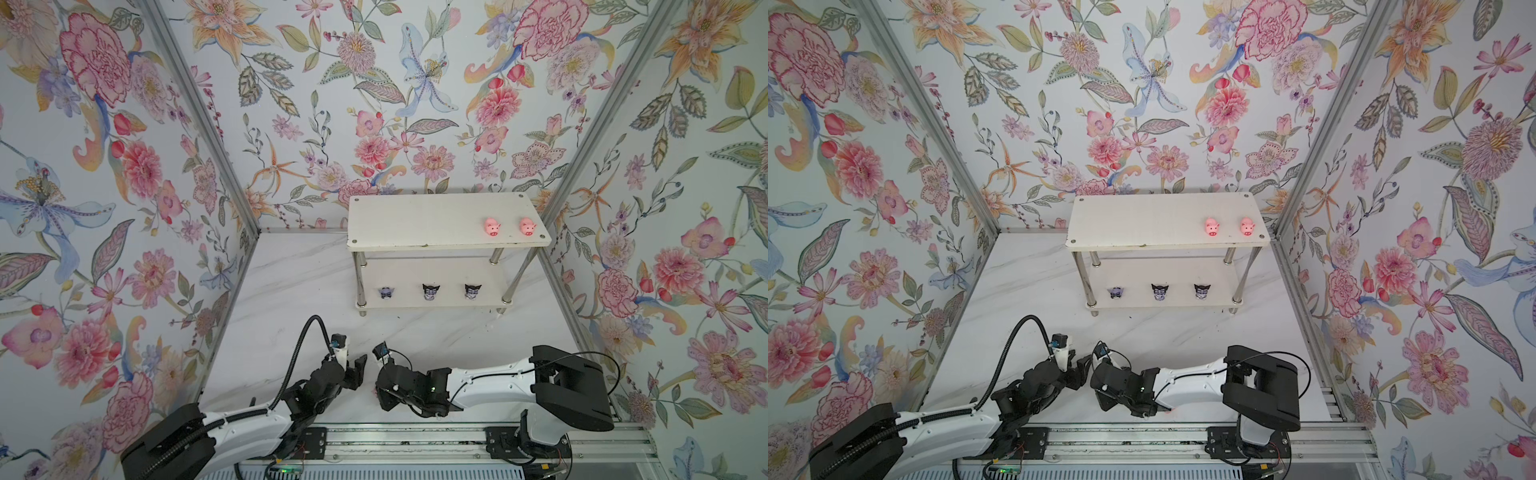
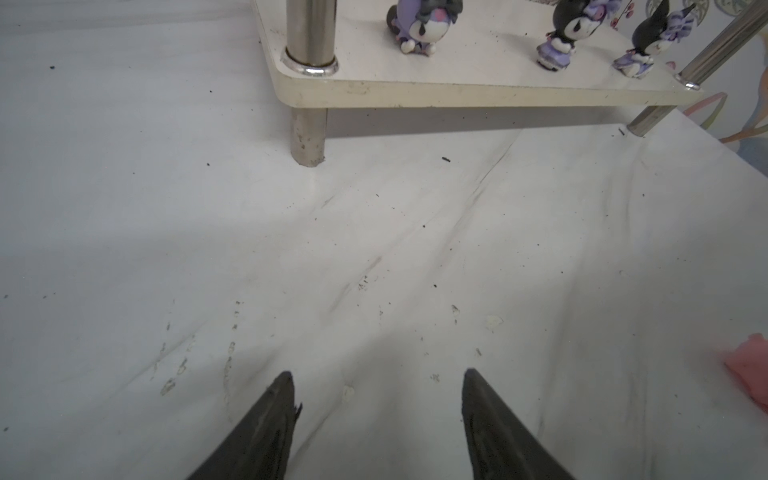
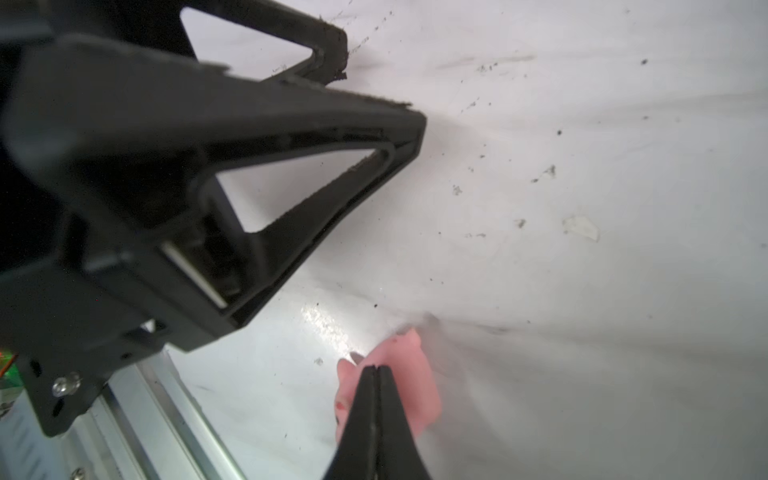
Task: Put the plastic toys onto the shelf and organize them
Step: 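Lower the open right gripper over a pink pig beside the left gripper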
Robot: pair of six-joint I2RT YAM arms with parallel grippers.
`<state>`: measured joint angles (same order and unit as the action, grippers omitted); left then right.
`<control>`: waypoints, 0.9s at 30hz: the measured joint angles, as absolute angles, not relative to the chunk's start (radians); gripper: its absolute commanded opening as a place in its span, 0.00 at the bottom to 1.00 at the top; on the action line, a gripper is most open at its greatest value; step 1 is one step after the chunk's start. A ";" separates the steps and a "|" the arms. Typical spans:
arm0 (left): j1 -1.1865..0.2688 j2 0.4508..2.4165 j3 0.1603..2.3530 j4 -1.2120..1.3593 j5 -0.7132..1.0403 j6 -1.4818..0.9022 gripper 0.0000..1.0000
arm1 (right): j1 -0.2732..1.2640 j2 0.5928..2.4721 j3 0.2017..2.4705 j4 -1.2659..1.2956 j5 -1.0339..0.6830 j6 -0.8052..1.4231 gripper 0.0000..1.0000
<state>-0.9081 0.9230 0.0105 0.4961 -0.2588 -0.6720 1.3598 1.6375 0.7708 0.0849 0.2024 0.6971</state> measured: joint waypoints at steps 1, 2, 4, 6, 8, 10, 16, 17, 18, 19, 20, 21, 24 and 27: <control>-0.910 0.899 0.010 0.479 -0.257 -0.676 0.68 | 1.360 1.624 0.748 0.101 0.202 0.709 0.00; -0.913 0.877 0.010 0.461 -0.254 -0.682 0.69 | 1.360 1.613 0.726 0.112 0.202 0.721 0.00; -0.928 0.838 0.010 0.423 -0.253 -0.691 0.71 | 1.360 1.597 0.688 0.128 0.204 0.741 0.00; -0.957 0.801 0.010 0.381 -0.253 -0.706 0.72 | 1.361 1.583 0.655 0.130 0.214 0.759 0.00; -0.995 0.768 0.010 0.344 -0.255 -0.725 0.73 | 1.361 1.568 0.629 0.123 0.220 0.773 0.00; -1.037 0.747 0.010 0.313 -0.258 -0.743 0.76 | 1.361 1.559 0.609 0.117 0.225 0.781 0.00; -1.168 0.755 0.028 0.216 -0.261 -0.783 0.82 | 1.357 1.470 0.572 0.069 0.260 0.794 0.00; -1.185 0.765 0.037 0.199 -0.260 -0.787 0.82 | 1.354 1.442 0.559 0.062 0.266 0.798 0.00; -1.200 0.775 0.046 0.179 -0.260 -0.793 0.85 | 1.350 1.413 0.547 0.057 0.271 0.802 0.01; -1.209 0.780 0.053 0.162 -0.261 -0.798 0.85 | 1.344 1.386 0.535 0.054 0.274 0.806 0.02; -1.219 0.780 0.059 0.143 -0.262 -0.802 0.85 | 1.340 1.361 0.524 0.051 0.278 0.810 0.04; -1.225 0.776 0.062 0.125 -0.263 -0.805 0.85 | 1.337 1.340 0.518 0.043 0.282 0.810 0.04; -1.230 0.741 0.064 0.081 -0.278 -0.814 0.81 | 1.343 1.319 0.520 0.038 0.290 0.802 0.04; -1.230 0.670 0.072 0.022 -0.336 -0.831 0.73 | 1.367 1.355 0.558 0.027 0.286 0.773 0.04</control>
